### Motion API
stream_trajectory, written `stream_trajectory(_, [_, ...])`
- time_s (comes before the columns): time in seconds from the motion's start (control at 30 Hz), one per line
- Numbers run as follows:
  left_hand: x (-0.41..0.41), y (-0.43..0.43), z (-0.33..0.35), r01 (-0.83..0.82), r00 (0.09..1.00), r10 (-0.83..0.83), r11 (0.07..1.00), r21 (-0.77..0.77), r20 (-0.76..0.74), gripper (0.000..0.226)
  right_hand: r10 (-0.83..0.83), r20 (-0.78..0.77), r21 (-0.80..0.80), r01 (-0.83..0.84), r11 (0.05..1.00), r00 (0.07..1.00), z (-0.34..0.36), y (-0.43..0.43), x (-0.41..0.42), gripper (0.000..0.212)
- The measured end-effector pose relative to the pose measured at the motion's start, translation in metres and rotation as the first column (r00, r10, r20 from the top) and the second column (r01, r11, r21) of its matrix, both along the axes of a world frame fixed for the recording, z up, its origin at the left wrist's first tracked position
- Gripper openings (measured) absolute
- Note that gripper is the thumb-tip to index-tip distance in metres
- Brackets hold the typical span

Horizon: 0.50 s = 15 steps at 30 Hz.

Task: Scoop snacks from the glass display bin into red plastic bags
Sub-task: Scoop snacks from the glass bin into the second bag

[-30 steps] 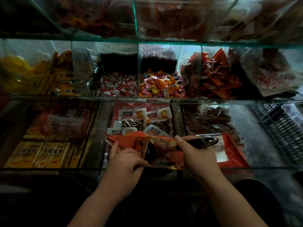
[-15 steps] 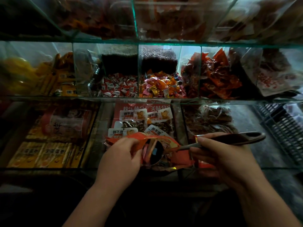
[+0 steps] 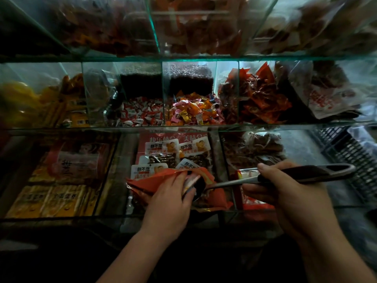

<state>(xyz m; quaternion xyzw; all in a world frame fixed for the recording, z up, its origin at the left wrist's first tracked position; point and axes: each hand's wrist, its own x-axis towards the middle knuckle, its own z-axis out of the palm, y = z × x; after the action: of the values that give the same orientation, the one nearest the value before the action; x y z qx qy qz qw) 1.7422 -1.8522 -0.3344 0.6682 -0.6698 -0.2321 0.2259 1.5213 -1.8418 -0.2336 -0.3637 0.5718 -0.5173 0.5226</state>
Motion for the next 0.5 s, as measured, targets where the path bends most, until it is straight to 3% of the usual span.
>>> stream_trajectory(0.2, [0.002,0.009,0.003,-0.092,0.995,0.075,0.960,-0.266,-0.073,0.039,0.102,0.167,-0.016,-0.101,0.995,0.981,0.006,0.001,0.004,0.033])
stream_trajectory(0.5, [0.009,-0.018,0.049,-0.058,0.998,0.047,0.894,-0.444,-0.035,0.044,0.123,0.281,-0.198,-0.068,0.978,0.952,0.043,-0.004,0.006,0.027])
